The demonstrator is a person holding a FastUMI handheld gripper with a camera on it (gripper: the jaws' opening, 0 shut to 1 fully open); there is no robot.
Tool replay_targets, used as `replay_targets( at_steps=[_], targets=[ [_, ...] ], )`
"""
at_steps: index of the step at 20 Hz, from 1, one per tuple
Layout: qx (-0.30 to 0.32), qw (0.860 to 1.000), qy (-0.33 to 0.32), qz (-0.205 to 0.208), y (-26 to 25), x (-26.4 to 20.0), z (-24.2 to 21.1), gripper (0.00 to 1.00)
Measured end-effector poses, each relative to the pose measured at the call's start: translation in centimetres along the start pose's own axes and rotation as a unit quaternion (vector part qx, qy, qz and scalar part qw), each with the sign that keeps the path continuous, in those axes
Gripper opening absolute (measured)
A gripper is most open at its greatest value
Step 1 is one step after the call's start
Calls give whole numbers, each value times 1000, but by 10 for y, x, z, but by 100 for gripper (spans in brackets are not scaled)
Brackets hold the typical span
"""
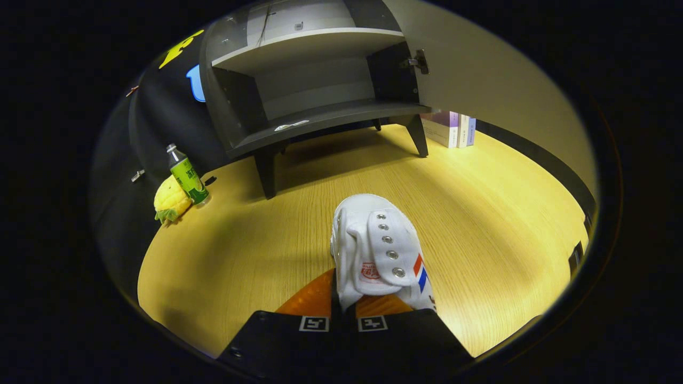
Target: Open the shoe cabinet door, grab the shoes and put them into the shoe cabinet, then close the shoe cabinet door.
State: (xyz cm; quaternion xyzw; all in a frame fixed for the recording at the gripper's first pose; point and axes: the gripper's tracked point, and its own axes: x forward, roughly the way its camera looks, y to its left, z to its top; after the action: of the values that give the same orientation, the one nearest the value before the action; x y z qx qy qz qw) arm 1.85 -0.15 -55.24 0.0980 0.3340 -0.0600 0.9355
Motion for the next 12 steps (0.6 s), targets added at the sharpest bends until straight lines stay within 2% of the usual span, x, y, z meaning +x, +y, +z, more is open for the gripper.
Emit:
replay_targets(
  at_steps=[7, 12],
  targets=[
    [-15, 1000, 8, -3, 1, -6, 7, 5],
    [-24, 1000, -7, -7, 0, -37, 56, 5]
  ],
)
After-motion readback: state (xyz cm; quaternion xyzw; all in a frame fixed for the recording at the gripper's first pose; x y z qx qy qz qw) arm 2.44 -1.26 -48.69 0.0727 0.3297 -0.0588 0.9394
